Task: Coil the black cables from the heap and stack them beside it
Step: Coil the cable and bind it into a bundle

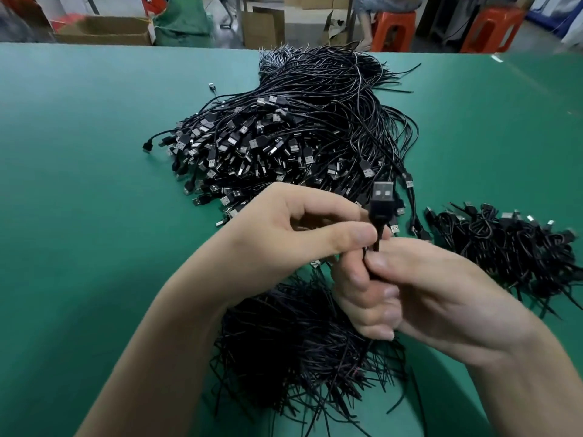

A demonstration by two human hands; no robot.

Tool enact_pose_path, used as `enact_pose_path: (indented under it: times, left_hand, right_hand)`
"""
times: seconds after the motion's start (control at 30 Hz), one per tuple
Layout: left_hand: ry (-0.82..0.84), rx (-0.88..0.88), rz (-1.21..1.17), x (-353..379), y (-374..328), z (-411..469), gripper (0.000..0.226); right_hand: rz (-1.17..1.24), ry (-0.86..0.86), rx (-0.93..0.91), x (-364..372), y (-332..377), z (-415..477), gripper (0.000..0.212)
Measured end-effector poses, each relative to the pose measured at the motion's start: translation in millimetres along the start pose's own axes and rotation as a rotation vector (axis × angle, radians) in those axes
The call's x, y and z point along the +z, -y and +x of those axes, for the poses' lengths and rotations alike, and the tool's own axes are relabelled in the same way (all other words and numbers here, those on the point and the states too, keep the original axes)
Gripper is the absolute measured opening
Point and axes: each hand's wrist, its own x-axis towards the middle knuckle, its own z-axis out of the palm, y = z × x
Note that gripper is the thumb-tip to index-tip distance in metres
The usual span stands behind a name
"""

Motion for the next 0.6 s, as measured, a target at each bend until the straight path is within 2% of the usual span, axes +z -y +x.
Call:
enact_pose_path:
  times: [0.17,0.3,0.5,0.6]
  left_hand:
    - [-0.016,-0.038,0.071,-5,1,-1,0.016]
    - [-0.084,-0.053,0.096,-7,5,0,0.035]
    - [-0.245,-0.096,0.105,-1,14,5,0.019]
    - [-0.317,-0.102,0.101,6,13,6,0.021]
  right_hand:
    - [-0.138,-0.082,0.004,1,-4,3,0.033]
    - [-0.285,-0.248,0.002,-1,-4,4,0.031]
    - [-0.308,-0.474,-0.118,3,-3,7,0.018]
    - [-0.286,-0.543,-0.174,4,-4,9,0.017]
